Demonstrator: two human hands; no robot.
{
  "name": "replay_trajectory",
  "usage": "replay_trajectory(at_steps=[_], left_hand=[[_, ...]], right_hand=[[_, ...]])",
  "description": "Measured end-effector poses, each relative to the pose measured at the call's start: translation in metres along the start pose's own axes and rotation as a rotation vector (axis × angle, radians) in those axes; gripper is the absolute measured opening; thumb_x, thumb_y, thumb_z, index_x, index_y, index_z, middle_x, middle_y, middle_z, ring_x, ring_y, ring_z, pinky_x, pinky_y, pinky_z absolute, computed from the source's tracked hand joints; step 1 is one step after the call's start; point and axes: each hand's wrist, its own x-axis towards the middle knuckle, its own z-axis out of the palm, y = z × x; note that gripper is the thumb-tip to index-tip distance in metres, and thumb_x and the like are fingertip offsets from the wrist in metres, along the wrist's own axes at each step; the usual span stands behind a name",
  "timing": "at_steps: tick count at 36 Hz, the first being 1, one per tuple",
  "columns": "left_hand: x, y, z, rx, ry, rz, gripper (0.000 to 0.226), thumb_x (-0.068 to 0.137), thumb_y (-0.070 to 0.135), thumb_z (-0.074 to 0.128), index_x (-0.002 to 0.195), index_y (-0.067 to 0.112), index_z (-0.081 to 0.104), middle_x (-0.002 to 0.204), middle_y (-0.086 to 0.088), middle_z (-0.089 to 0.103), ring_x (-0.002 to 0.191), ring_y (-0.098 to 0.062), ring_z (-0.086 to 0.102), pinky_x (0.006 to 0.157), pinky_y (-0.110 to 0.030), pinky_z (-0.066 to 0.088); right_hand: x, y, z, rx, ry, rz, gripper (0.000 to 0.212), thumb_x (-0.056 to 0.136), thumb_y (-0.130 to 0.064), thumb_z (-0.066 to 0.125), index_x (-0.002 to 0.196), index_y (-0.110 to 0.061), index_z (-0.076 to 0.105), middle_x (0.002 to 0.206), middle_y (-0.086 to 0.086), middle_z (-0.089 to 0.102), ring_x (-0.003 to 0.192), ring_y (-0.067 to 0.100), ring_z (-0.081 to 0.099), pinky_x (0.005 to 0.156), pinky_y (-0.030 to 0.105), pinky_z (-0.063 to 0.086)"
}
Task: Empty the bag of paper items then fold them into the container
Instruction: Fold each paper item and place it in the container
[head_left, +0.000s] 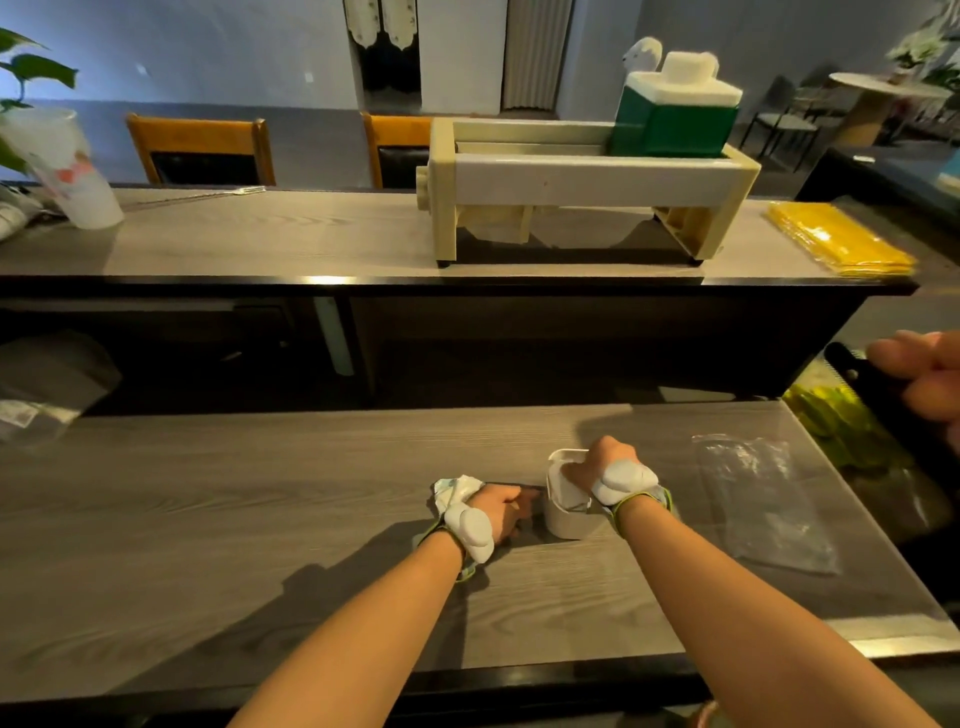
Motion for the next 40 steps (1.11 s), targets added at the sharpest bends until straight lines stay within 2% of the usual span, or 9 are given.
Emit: replay_trajectory(at_steps=[3,8,12,14,18,24,28,32,40], left_hand=[[0.006,-0.010,-0.004,-0.021,0.008,-0.024,0.026,0.097,0.006,0.041,0.112,0.009,0.062,0.087,-0.011,0.060,0.061,-0.016,0.056,0.053,-0.020,0.045],[0.019,-0.034,-0.024,-0.070,0.200,-0.078,0.014,0.086,0.001,0.055,0.089,0.012,0.064,0.081,-0.010,0.059,0.075,-0.021,0.056,0.068,-0.029,0.050],[0.007,-0.041,-0.034,-0.298,0.412,-0.107,0.031,0.085,-0.018,0.045,0.065,0.002,0.058,0.044,0.003,0.059,0.043,-0.009,0.057,0.043,-0.015,0.047],[0.006,-0.050,-0.038,-0.335,0.440,-0.133,0.028,0.086,-0.017,0.044,0.075,-0.003,0.065,0.051,0.004,0.064,0.053,-0.002,0.061,0.051,-0.014,0.047],[0.011,-0.071,-0.052,-0.224,0.417,-0.127,0.028,0.087,-0.007,0.048,0.106,-0.006,0.069,0.107,-0.016,0.069,0.104,-0.022,0.060,0.081,-0.023,0.042],[0.019,-0.086,-0.064,-0.175,0.337,-0.139,0.033,0.085,-0.010,0.054,0.117,-0.008,0.064,0.120,-0.024,0.065,0.115,-0.035,0.061,0.100,-0.040,0.049],[0.012,-0.079,-0.069,-0.199,0.276,-0.129,0.033,0.086,-0.005,0.058,0.119,-0.006,0.063,0.120,-0.022,0.065,0.110,-0.026,0.062,0.093,-0.031,0.049],[0.014,-0.079,-0.075,-0.215,0.211,-0.144,0.037,0.088,-0.001,0.059,0.124,-0.004,0.059,0.126,-0.021,0.062,0.116,-0.031,0.060,0.102,-0.035,0.047],[0.013,-0.083,-0.080,-0.210,0.164,-0.175,0.042,0.087,-0.004,0.059,0.129,-0.004,0.055,0.127,-0.022,0.061,0.114,-0.032,0.060,0.083,-0.027,0.049]], right_hand=[[0.001,-0.006,0.002,0.098,0.052,-0.068,0.037,0.087,-0.038,0.061,0.098,-0.003,0.069,0.100,0.016,0.070,0.084,0.033,0.066,0.069,0.031,0.051],[-0.005,-0.031,0.019,0.168,0.088,-0.245,0.023,0.087,-0.032,0.063,0.100,-0.015,0.071,0.101,0.008,0.072,0.093,0.028,0.067,0.077,0.029,0.050],[-0.009,-0.049,0.045,0.134,-0.003,-0.361,0.019,0.087,-0.028,0.064,0.101,-0.017,0.071,0.102,0.006,0.072,0.095,0.025,0.066,0.080,0.029,0.051],[-0.010,-0.053,0.057,0.126,-0.077,-0.364,0.022,0.087,-0.027,0.063,0.106,-0.017,0.070,0.103,0.006,0.072,0.099,0.025,0.065,0.083,0.030,0.051],[-0.007,-0.062,0.084,0.093,-0.131,-0.318,0.024,0.084,-0.029,0.063,0.106,-0.022,0.069,0.102,0.006,0.072,0.098,0.028,0.066,0.081,0.029,0.051],[0.012,-0.072,0.117,0.015,-0.239,-0.219,0.066,0.085,-0.028,0.063,0.145,-0.020,0.034,0.139,0.016,0.046,0.122,0.034,0.054,0.104,0.038,0.044],[0.012,-0.076,0.124,-0.071,-0.278,-0.211,0.067,0.084,-0.036,0.063,0.143,-0.022,0.037,0.139,0.015,0.041,0.128,0.032,0.047,0.107,0.038,0.040],[0.014,-0.079,0.132,-0.055,-0.242,-0.246,0.052,0.081,-0.025,0.069,0.127,-0.012,0.052,0.127,0.015,0.057,0.117,0.032,0.056,0.093,0.033,0.048],[0.011,-0.075,0.135,0.016,-0.309,-0.248,0.041,0.084,-0.026,0.066,0.121,-0.012,0.056,0.117,0.007,0.064,0.102,0.023,0.061,0.079,0.024,0.040]])
